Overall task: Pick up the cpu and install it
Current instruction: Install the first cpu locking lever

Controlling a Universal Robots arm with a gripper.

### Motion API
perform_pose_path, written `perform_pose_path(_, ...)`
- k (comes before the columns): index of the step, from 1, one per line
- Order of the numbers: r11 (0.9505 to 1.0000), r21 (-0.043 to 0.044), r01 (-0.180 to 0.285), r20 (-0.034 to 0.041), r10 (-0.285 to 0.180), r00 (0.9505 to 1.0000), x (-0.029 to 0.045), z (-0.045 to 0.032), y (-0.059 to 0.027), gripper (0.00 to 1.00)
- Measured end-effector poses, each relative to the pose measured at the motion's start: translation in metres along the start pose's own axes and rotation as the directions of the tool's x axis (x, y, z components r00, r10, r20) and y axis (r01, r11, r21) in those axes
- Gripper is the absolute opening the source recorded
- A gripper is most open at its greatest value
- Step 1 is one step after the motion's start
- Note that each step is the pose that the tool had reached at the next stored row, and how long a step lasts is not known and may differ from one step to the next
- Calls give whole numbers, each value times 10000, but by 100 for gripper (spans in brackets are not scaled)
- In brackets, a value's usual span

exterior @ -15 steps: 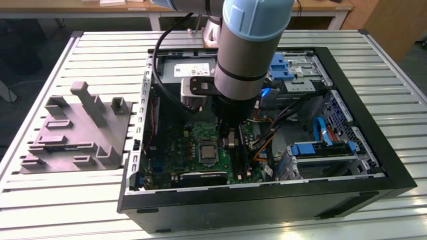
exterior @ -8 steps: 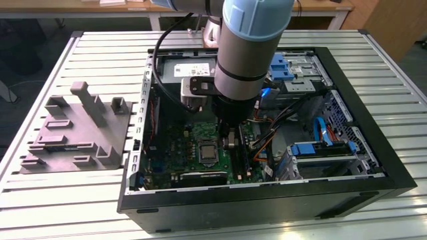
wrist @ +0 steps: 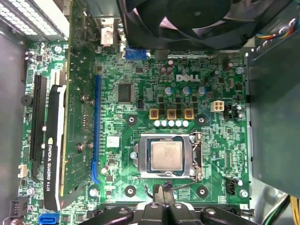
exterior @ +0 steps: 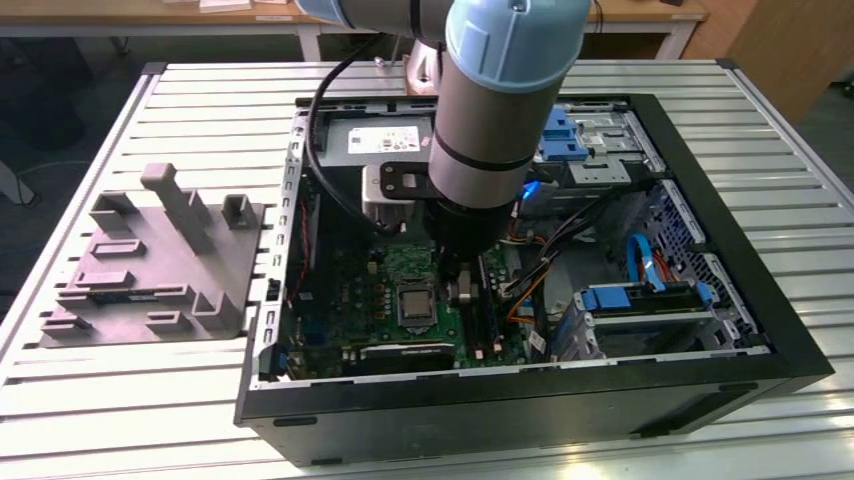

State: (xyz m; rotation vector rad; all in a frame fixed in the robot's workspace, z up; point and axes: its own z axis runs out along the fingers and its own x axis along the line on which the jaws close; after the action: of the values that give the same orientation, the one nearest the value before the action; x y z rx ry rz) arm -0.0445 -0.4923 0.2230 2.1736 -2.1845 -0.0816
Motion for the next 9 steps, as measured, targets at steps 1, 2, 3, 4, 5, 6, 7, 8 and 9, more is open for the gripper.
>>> perform_pose_path(1, 10000, 0, 26, -3, -26, 10000, 5, 11, -1, 11)
perform_pose_path(2, 10000, -1, 55, -6, -55, 10000, 9, 26, -2, 11)
perform_pose_path(3, 10000, 0, 86, -9, -86, 10000, 12, 41, -3, 11)
perform_pose_path(4, 9999, -1, 117, -13, -117, 9999, 17, 55, -4, 11)
perform_pose_path(5, 9999, -1, 152, -16, -152, 9999, 24, 67, -5, 11)
perform_pose_path(6, 9998, 0, 189, -18, -189, 9998, 32, 80, -6, 11)
perform_pose_path(7, 9997, 0, 225, -19, -225, 9997, 39, 92, -7, 11)
perform_pose_path(8, 9997, 0, 260, -22, -260, 9997, 48, 104, -7, 11)
perform_pose_path(9, 9996, 0, 297, -24, -297, 9996, 56, 117, -8, 11)
